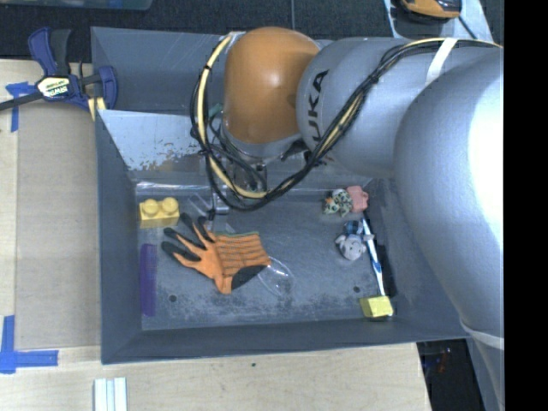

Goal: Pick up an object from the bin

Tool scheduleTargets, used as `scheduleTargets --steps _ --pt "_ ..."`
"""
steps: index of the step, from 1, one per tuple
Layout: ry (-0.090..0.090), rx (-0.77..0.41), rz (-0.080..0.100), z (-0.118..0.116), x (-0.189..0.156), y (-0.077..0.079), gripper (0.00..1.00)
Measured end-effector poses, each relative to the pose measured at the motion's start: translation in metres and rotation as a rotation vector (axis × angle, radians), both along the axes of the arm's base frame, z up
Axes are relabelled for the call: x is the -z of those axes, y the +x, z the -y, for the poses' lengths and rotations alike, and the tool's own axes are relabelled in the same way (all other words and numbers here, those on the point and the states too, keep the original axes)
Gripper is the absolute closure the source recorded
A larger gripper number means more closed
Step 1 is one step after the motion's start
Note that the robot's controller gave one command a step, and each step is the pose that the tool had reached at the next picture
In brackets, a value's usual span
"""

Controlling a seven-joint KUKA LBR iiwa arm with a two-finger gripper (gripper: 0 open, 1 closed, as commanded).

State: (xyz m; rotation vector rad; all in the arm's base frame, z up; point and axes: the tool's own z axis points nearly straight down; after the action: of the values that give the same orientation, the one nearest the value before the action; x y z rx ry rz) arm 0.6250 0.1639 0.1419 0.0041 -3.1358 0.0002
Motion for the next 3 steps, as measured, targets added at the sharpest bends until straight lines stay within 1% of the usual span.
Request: scheduleTargets --steps 1,2,3 --pt "0.001 0.003 0.009 0.001 -0.005 0.002 0.00" --pt "0.002 0.114 0.010 0.020 0.069 -0.038 0.00" --pt "0.007 0.231 0.021 0.028 0.077 -0.036 0.00"
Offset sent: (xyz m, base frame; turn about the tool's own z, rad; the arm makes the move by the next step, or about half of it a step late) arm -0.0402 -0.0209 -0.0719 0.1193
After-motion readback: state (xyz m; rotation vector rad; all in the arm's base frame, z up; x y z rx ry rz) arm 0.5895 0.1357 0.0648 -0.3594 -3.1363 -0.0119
